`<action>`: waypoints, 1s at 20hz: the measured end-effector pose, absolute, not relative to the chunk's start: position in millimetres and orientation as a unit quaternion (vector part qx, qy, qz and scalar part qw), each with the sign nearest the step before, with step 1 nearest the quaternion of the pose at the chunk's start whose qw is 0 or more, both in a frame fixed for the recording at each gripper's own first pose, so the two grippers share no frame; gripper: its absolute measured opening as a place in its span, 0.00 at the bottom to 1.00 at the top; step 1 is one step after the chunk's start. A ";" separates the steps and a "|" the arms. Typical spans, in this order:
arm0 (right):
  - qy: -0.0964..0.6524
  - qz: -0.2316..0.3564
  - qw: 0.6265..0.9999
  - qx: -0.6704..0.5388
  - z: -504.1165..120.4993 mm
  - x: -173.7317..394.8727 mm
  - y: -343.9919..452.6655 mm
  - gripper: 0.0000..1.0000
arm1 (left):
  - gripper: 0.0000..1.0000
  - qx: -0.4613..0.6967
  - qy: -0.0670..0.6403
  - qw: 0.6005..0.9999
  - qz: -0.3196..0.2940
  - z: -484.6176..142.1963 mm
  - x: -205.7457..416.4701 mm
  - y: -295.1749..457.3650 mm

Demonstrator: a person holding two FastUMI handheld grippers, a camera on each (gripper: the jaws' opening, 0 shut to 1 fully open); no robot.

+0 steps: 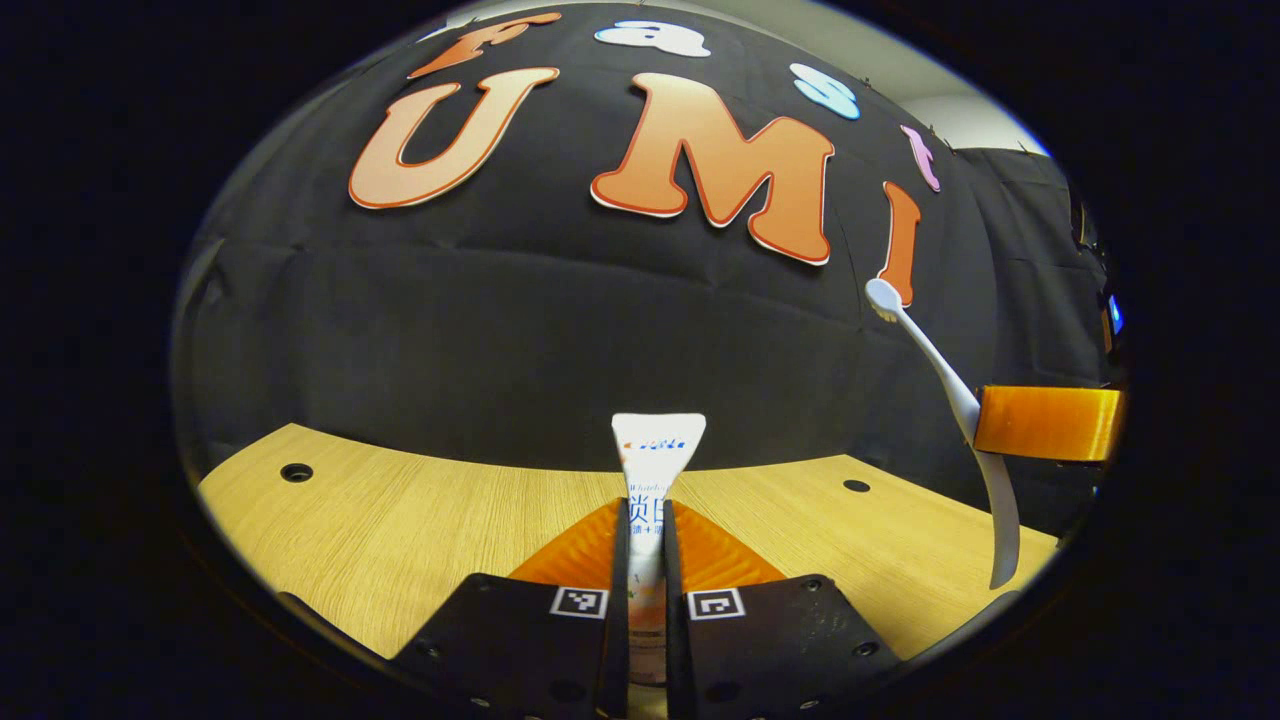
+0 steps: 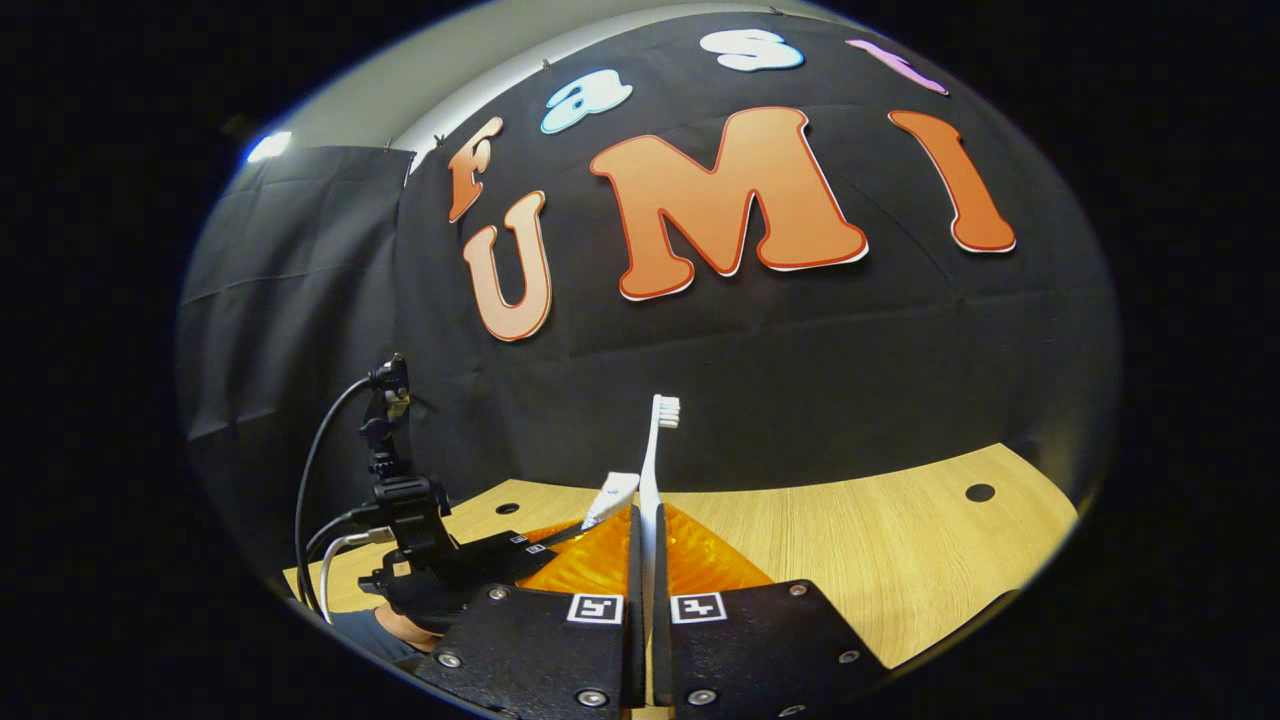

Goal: Put the toothbrush and toothpaste on the desktop into the cup, then pick up the cup and place it on the coaster on the desktop.

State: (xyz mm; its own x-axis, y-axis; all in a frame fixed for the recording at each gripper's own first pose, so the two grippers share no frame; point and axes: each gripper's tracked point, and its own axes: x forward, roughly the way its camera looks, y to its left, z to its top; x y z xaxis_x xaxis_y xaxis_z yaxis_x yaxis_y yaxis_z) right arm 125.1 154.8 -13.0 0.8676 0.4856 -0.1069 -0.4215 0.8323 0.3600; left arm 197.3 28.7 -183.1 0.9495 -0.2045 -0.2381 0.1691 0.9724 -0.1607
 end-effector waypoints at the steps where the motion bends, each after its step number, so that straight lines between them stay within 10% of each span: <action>1: 0.098 0.241 0.951 0.167 -13.8 125.6 156.5 0.03 | 0.17 -0.072 0.127 0.985 -0.097 -181.5 195.1 29.3; 9: 0.097 0.251 0.946 0.181 -11.5 128.4 166.7 0.03 | 0.46 -0.088 0.144 0.981 -0.096 -180.5 171.6 43.9; 12: 0.086 0.258 0.943 0.190 -4.6 131.7 172.9 0.03 | 0.82 -0.090 0.138 0.982 -0.089 -168.9 157.9 56.1; 20: 0.045 0.278 0.930 0.237 3.2 154.4 204.1 0.03 | 0.96 -0.091 0.115 0.988 -0.043 -147.1 118.4 107.1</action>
State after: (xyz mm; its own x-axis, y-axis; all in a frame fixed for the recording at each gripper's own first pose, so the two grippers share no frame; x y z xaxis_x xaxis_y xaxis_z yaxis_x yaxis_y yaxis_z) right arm 154.4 204.1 3.2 0.8418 0.5378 0.0470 -0.4947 0.7338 0.4656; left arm 118.4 107.1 -147.1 0.9700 -0.1061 -0.2188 0.0645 0.9798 -0.1892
